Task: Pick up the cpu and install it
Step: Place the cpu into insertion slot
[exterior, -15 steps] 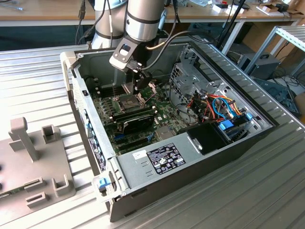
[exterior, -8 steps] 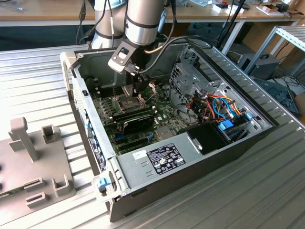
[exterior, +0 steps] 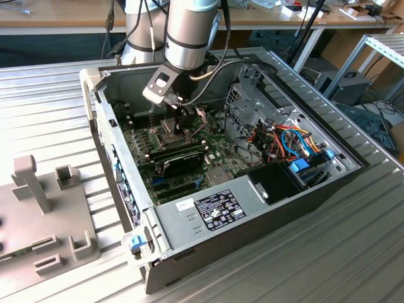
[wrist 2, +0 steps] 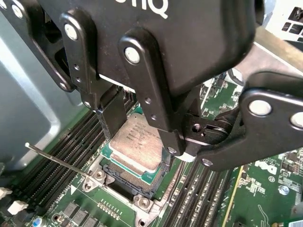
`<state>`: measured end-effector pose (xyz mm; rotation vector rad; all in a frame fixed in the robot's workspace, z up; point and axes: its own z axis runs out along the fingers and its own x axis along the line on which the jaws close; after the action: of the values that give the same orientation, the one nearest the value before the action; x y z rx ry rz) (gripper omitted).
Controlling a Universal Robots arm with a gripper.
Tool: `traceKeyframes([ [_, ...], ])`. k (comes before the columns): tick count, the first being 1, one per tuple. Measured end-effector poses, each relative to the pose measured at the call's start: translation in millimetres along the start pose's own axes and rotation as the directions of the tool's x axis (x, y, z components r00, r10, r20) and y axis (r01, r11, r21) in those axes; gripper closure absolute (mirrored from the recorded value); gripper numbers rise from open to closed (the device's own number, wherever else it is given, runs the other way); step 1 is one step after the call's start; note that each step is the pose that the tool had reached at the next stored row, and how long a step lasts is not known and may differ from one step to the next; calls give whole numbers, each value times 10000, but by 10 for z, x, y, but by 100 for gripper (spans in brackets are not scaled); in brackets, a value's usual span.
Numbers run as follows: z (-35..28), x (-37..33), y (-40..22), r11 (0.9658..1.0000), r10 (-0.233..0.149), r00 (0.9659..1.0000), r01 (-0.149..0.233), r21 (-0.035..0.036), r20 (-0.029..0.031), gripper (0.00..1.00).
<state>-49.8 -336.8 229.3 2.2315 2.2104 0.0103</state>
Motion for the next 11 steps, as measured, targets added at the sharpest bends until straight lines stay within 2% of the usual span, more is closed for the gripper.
traceKeyframes([
  [5, 62, -1, 0, 10000, 11, 10000, -11, 0, 1, 45],
  [11, 72, 0, 0, 10000, -57, 10000, 57, 1, 1, 45],
])
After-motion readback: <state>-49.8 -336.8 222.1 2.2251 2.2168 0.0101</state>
